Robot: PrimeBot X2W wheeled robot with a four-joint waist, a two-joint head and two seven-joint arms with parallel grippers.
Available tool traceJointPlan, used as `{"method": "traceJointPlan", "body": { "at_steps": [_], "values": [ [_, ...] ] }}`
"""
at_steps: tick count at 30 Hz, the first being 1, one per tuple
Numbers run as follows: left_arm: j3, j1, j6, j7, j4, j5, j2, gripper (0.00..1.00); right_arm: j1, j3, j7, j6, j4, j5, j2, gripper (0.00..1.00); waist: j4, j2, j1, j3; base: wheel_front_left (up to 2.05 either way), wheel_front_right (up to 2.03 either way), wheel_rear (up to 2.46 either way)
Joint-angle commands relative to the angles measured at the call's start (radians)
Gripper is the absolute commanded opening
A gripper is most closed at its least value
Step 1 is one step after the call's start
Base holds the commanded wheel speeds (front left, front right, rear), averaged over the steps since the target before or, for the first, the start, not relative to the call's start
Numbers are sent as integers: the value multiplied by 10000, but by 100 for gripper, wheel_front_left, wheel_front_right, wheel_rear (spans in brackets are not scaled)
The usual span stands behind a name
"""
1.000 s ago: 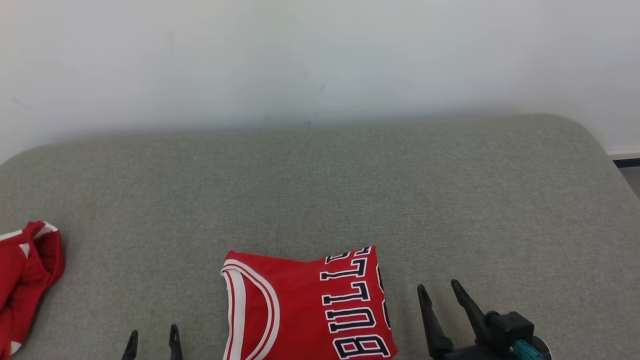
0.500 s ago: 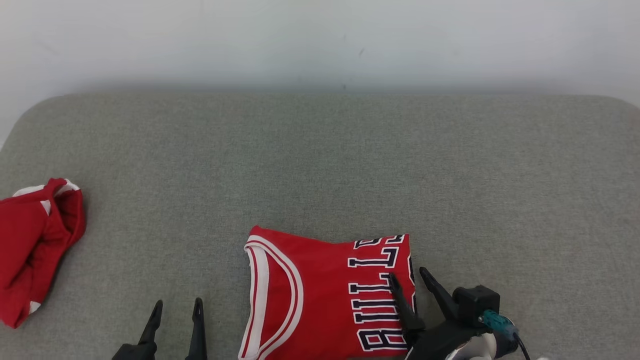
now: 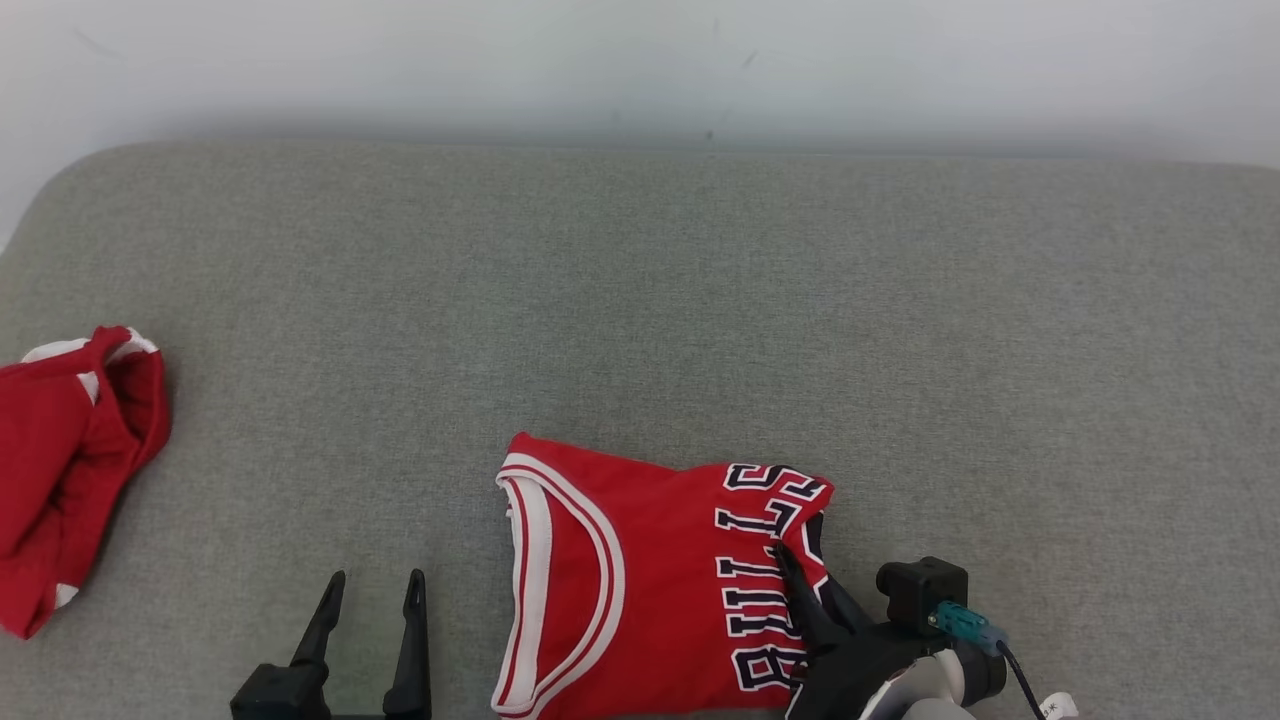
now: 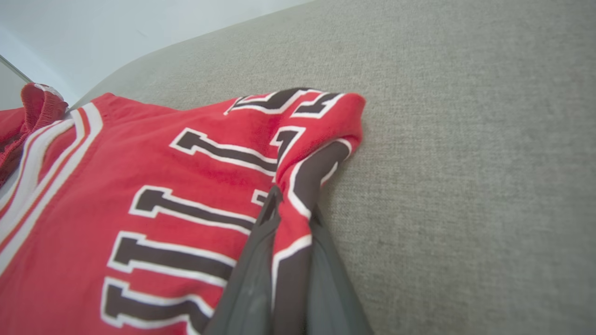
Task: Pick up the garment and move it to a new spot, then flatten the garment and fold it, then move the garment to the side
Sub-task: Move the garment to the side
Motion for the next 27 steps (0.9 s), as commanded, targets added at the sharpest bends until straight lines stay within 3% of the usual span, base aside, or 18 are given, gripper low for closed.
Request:
{"method": "traceJointPlan", "body": {
  "at_steps": [1,15,21,27],
  "values": [
    [14,33,-50,-30,-46,97,-4,100,75,-21,8,-29,173,93,-3,0,-338,-1,-1,-177,0,0,0],
    [-194,-76,-187,-30,-223,249,0,100,325,-754,-64,-29,-578,-337,-7,0,-3468,-1,-1,-369,0,0,0],
    [-202,-265,-253,-30,-270,404,4,100,409,-553,-64,-29,-972,-74,1,0,-5014,-1,-1,-85,0,0,0],
    [-535,-659,-323,-30,-318,686,24,100,463,-715,-53,-29,-1336,68,4,0,-5696,-1,-1,353,0,0,0]
  ]
}}
